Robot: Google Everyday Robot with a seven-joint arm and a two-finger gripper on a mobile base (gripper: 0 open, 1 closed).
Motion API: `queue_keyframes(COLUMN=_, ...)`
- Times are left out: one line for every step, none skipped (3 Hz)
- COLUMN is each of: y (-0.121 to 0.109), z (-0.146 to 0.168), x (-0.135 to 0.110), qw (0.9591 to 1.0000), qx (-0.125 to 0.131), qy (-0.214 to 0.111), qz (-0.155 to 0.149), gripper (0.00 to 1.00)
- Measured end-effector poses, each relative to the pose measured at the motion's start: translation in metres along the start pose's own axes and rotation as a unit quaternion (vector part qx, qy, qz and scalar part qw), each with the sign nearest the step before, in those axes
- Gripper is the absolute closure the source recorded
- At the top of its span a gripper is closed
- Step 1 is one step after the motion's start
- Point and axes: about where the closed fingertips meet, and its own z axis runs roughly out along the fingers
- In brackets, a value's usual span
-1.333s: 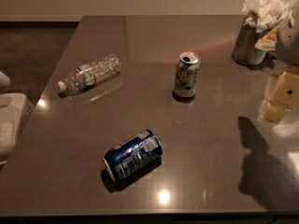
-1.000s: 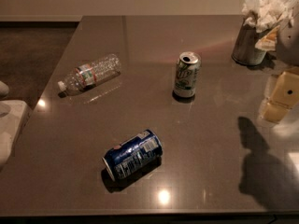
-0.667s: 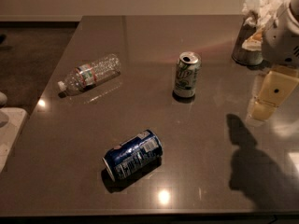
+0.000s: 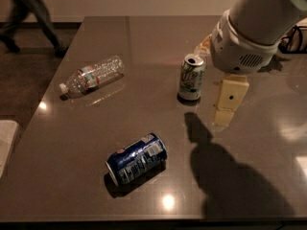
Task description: Place pepsi can upright
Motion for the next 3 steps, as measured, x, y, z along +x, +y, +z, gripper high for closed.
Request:
queue_keyframes(y=0.016, z=0.01, x=-0.043, qw=0.9969, qx=0.009, qy=0.01, qz=-0.077, gripper=0.0)
queue_keyframes(y=0.049, z=0.022, x=-0.085, qw=0.9876, qx=0.008, qy=0.031, qz=-0.154, gripper=0.0)
queue_keyframes(y=0.067, z=0.034, x=-0.106, qw=0.9809, qx=0.0, qy=0.044, qz=-0.19, gripper=0.0)
